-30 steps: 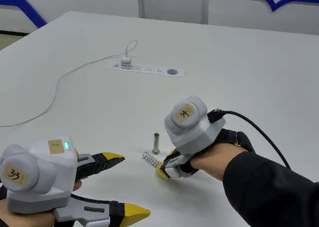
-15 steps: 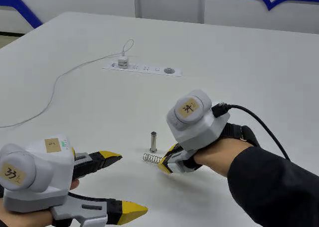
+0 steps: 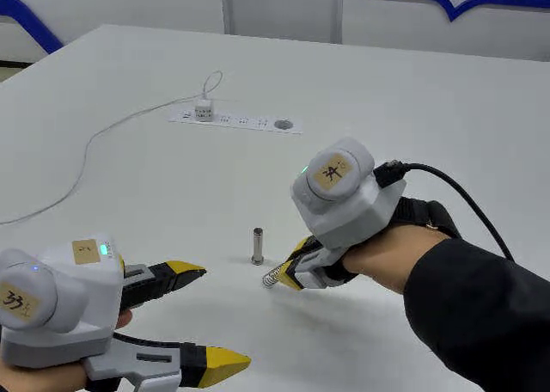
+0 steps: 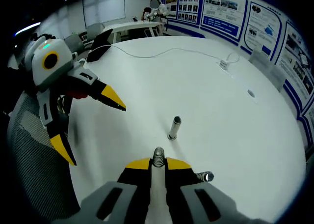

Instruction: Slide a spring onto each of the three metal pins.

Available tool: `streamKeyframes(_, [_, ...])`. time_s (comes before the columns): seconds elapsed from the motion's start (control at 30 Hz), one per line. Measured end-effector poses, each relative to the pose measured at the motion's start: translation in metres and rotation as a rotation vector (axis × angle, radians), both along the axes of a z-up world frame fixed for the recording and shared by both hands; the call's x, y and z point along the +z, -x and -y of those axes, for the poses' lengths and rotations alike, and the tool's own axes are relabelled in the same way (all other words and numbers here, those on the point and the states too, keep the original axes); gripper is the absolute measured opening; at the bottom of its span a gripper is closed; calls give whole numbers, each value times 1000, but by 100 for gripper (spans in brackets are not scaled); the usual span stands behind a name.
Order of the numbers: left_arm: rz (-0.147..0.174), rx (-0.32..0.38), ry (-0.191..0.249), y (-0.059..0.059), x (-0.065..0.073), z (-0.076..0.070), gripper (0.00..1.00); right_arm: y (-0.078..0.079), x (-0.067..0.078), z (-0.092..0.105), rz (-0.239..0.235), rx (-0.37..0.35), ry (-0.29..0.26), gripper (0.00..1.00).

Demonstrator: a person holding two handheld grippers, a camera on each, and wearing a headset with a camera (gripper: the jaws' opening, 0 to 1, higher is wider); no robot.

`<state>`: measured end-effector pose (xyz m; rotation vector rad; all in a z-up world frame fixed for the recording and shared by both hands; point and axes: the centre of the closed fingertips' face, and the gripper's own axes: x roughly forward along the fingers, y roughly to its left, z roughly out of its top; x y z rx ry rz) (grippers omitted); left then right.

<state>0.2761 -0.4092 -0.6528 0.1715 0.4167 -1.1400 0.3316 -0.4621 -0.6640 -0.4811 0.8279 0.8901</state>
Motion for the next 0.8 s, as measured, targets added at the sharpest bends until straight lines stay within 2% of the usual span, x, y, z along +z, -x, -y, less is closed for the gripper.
streamKeyframes(0.3, [5,0,6,0,2,1,74,1,28,3,-15,13,-5,11])
streamKeyframes(0.63, [13,7,15,0,6,1,74,-15,63,-2,27,52,19,11])
streamKeyframes(0.8, [17,11,20,-1,7,1,74,-24,65,-8,35,74,47,11])
